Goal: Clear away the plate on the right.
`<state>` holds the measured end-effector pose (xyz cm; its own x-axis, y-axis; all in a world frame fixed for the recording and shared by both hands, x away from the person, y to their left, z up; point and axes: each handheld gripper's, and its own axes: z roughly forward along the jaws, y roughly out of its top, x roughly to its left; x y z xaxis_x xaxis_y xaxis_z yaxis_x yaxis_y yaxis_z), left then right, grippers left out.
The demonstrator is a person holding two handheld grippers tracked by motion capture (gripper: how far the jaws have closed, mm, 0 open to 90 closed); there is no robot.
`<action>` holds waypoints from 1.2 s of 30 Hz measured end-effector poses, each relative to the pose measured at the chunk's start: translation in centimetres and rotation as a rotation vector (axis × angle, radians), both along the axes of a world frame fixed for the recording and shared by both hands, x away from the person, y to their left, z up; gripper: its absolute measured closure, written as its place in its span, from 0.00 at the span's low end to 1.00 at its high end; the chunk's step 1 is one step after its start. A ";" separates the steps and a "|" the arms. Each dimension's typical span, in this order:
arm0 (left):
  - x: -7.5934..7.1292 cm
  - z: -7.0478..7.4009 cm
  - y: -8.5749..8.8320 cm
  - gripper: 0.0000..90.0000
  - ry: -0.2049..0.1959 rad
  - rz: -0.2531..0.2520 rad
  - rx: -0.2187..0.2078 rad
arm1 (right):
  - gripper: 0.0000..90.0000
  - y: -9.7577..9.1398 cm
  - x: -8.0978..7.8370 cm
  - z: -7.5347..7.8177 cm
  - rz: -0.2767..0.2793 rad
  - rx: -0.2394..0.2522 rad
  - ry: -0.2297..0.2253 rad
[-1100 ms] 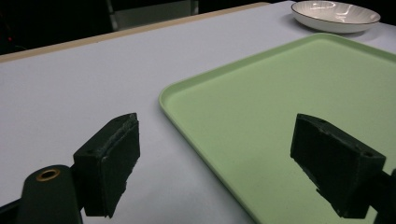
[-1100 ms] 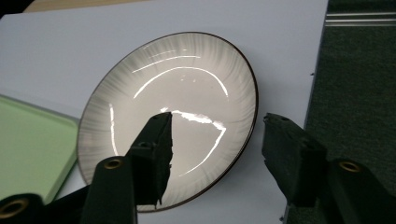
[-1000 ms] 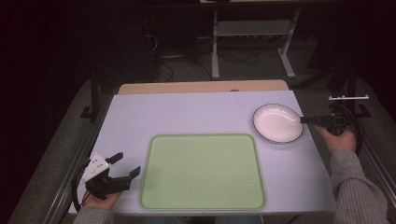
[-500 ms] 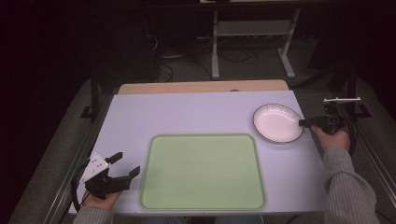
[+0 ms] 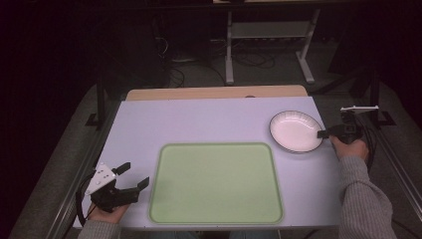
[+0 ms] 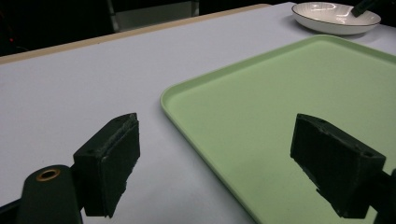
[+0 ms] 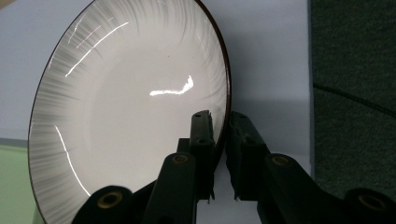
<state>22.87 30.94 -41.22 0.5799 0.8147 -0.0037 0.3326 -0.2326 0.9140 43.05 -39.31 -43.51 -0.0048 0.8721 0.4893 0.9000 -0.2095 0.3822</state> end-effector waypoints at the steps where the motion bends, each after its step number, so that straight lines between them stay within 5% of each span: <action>1: 0.0 0.0 0.0 0.17 0.000 0.000 0.000 | 0.90 0.0 0.0 0.0 0.000 0.000 0.000; 9: 0.0 0.0 0.0 0.17 -0.005 -0.004 0.001 | 0.93 -0.1 0.2 0.0 -0.063 0.048 0.046; 17: -0.1 0.1 0.2 0.17 -0.010 0.000 -0.004 | 0.96 -0.1 0.3 -0.3 -0.101 0.090 0.051; 28: -0.2 0.2 0.2 0.17 -0.017 0.003 -0.009 | 0.95 -1.1 -0.5 -1.0 -0.150 0.217 0.049; 36: -0.1 0.2 0.1 0.17 -0.016 0.002 -0.006 | 0.94 -1.5 -1.0 -1.1 -0.149 0.243 0.041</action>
<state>22.76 31.03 -41.01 0.5780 0.8160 0.0008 0.3180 -0.2261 0.9207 42.06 -40.79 -44.65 0.1385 0.7191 0.6810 0.8663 -0.4212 0.2685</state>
